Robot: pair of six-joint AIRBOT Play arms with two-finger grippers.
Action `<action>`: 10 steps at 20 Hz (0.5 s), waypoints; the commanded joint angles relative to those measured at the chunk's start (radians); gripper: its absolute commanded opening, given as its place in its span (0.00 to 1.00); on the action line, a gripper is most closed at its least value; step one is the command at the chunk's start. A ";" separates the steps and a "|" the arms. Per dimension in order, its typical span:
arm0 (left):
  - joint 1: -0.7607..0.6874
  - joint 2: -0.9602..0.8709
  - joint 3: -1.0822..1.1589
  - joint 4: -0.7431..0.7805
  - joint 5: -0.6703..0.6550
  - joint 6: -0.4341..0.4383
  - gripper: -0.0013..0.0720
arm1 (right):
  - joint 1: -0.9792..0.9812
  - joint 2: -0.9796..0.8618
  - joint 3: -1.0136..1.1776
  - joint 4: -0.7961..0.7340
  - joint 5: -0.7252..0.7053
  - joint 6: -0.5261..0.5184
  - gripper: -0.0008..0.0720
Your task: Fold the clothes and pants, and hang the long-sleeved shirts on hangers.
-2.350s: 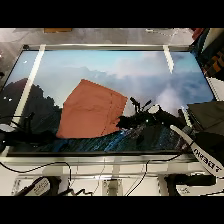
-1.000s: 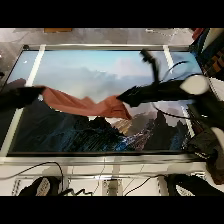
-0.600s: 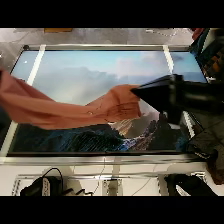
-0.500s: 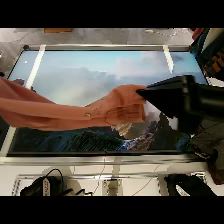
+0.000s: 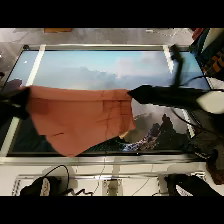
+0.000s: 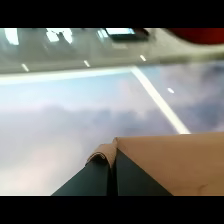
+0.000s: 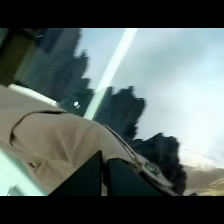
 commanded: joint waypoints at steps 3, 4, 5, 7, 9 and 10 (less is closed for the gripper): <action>-0.303 -0.423 -0.050 0.027 0.188 0.015 0.05 | -0.006 -0.286 -0.061 -0.027 -0.233 0.052 0.04; -0.349 -0.467 -0.043 0.090 0.198 0.003 0.05 | -0.019 -0.312 -0.061 -0.055 -0.230 0.045 0.04; -0.379 -0.504 -0.037 0.179 0.188 -0.073 0.05 | -0.043 -0.328 -0.061 -0.100 -0.207 0.044 0.04; -0.386 -0.537 -0.033 0.340 0.111 -0.268 0.05 | -0.118 -0.335 -0.061 -0.122 -0.112 0.044 0.04; -0.384 -0.539 -0.033 0.419 -0.010 -0.396 0.05 | -0.183 -0.336 -0.061 -0.127 0.016 0.039 0.04; -0.383 -0.539 -0.033 0.420 -0.095 -0.435 0.05 | -0.201 -0.338 -0.061 -0.131 0.084 0.011 0.04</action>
